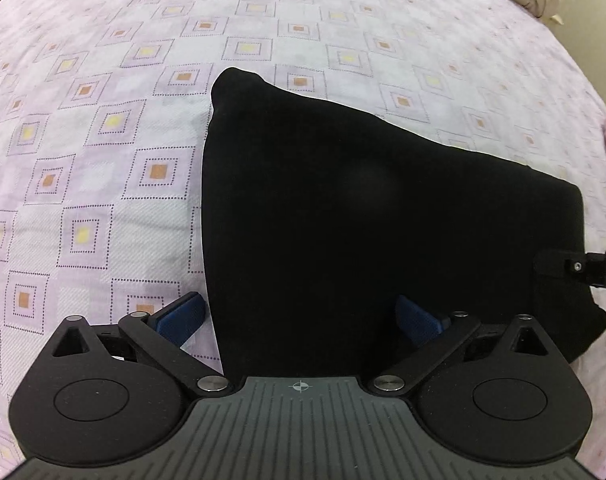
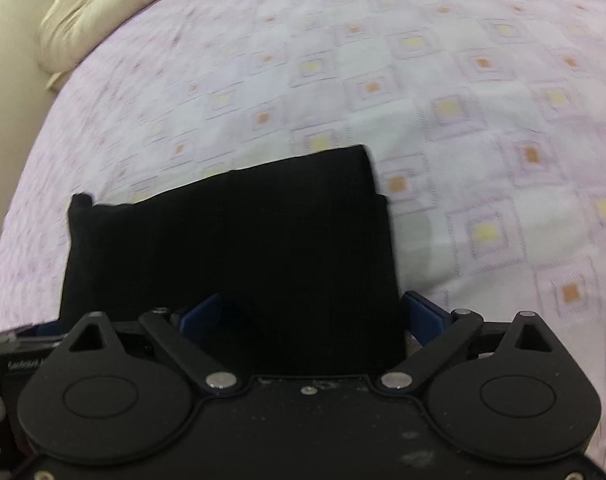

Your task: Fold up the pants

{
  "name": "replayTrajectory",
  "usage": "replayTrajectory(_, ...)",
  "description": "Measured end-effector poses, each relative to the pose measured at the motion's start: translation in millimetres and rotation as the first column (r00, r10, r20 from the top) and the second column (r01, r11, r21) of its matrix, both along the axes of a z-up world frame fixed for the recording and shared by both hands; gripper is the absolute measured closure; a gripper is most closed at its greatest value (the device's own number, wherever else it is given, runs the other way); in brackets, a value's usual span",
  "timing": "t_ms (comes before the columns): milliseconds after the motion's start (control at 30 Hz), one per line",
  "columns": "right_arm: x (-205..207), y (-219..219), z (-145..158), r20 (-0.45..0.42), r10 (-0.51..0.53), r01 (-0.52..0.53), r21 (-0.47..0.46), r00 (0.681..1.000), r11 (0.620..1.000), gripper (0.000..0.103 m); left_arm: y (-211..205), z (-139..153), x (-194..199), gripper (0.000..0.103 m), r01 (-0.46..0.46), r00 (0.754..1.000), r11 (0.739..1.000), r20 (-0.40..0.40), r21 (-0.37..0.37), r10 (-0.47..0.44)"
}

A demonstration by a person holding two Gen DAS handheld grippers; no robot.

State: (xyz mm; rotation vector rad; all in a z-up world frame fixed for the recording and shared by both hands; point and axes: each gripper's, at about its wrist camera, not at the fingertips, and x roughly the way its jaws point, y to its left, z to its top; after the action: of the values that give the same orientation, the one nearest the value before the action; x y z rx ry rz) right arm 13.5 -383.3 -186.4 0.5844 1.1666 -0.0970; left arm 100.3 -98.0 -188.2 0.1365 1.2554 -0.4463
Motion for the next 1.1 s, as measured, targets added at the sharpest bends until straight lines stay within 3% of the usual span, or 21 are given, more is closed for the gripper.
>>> replayTrajectory(100,2.3,-1.5,2.4,-0.002,0.032,-0.032,-0.003,0.999,0.999,0.011,3.8,-0.5,1.9,0.0,-0.01,1.0,1.0,-0.016,-0.017,0.009)
replayTrajectory(167,-1.8,-6.1,8.1,-0.01,0.029,-0.029,-0.012,1.0,1.0,0.035,5.5,0.0,1.2,0.002,-0.002,1.0,1.0,-0.019,-0.018,0.001)
replayTrajectory(233,-6.1,-11.7,10.3,-0.011,0.014,-0.014,0.0,1.0,1.0,0.051,8.5,4.5,-1.5,0.019,-0.005,1.0,0.999,-0.003,-0.031,0.005)
replayTrajectory(267,-8.2,-13.0,13.0,-0.009,0.01,-0.01,0.004,1.0,1.0,0.058,10.6,9.0,-2.8,0.035,-0.004,1.0,0.999,0.002,-0.048,0.004)
replayTrajectory(400,-7.1,2.2,26.2,-0.011,0.055,-0.055,-0.068,0.998,0.996,0.07,14.6,22.6,-11.7,0.075,-0.032,0.998,0.999,0.051,-0.044,0.034)
replayTrajectory(467,-5.0,13.1,32.1,-0.014,0.072,-0.073,-0.104,0.997,0.992,0.078,18.8,30.3,-12.4,0.084,-0.05,0.996,0.999,0.077,-0.02,0.052)
replayTrajectory(667,4.7,53.6,46.5,-0.01,0.116,-0.117,-0.106,0.993,0.987,0.081,56.9,46.2,-12.5,0.087,-0.098,0.987,0.995,0.129,0.021,0.095)
replayTrajectory(833,34.2,125.4,47.4,0.005,0.242,-0.241,-0.098,0.97,0.966,0.081,141.0,57.1,-2.9,0.087,-0.188,0.972,0.981,0.152,0.049,0.179)
replayTrajectory(967,72.0,200.0,47.6,0.036,0.352,-0.348,-0.081,0.935,0.934,0.081,222.2,60.8,7.9,0.087,-0.266,0.954,0.96,0.169,0.088,0.249)
replayTrajectory(1100,113.2,276.2,51.5,0.062,0.471,-0.464,-0.102,0.88,0.88,0.081,279.4,62.4,21.9,0.085,-0.34,0.931,0.935,0.176,0.104,0.319)
